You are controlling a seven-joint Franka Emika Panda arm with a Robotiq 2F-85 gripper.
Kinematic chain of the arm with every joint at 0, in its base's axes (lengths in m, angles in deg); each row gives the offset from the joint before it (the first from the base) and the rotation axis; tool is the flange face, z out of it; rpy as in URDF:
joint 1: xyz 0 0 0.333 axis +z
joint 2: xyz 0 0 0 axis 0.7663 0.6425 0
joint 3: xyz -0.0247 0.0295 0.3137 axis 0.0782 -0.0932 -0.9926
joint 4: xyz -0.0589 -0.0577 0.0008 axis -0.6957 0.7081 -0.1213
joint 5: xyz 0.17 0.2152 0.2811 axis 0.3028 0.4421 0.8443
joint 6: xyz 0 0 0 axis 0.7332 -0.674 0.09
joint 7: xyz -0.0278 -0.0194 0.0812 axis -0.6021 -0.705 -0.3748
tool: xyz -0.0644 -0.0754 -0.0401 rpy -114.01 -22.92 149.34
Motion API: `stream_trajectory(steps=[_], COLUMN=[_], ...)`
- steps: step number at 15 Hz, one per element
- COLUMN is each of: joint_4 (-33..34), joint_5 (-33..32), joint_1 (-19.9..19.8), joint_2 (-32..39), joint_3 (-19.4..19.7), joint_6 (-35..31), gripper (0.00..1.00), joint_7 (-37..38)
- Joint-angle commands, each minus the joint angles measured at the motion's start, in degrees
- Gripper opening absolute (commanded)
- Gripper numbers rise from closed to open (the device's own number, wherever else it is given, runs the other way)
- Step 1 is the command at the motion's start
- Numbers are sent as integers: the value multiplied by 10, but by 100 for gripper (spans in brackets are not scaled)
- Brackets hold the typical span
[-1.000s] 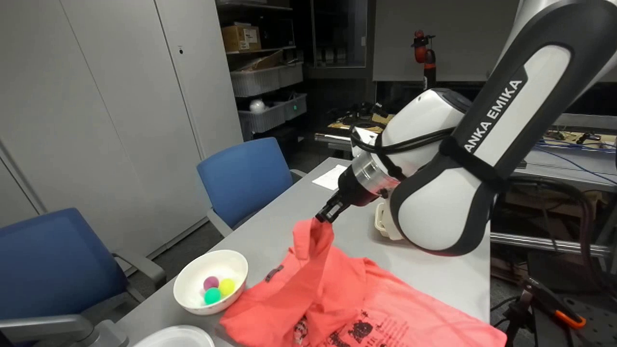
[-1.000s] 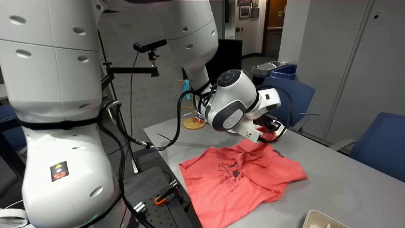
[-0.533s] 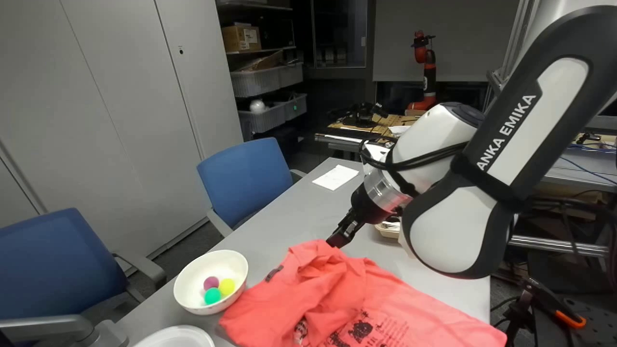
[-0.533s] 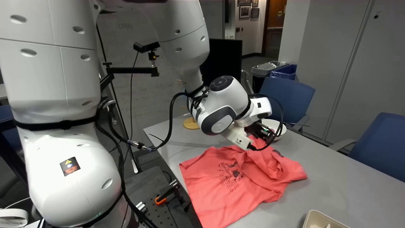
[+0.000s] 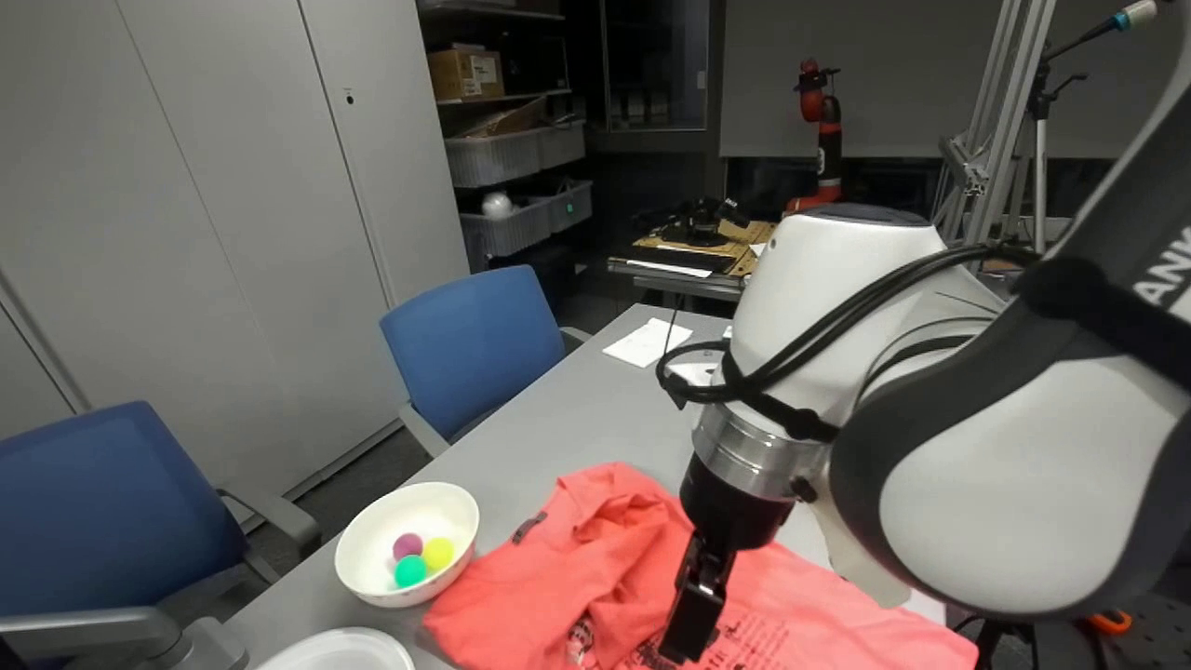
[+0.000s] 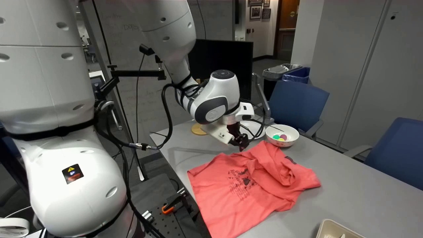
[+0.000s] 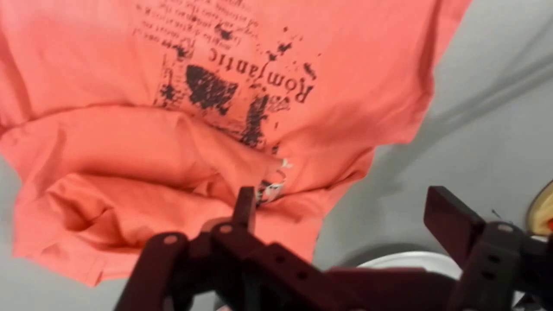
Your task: Fold up the peach sweat shirt on the table.
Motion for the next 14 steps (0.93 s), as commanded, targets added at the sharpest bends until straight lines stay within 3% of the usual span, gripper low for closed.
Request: stream_trajectory(steps=[1,7,8,14], joint_4=[-33,2,-17,-7], joint_5=[40,184,134,160], joint_1=[-30,-28,-19,-26], joint_2=[-65,-11,-32,-11], joint_3=[-61,-88,-79,-88], joint_6=[100,142,125,126], gripper=[100,100,100,100], joint_7=[-6,-152,-92,-123])
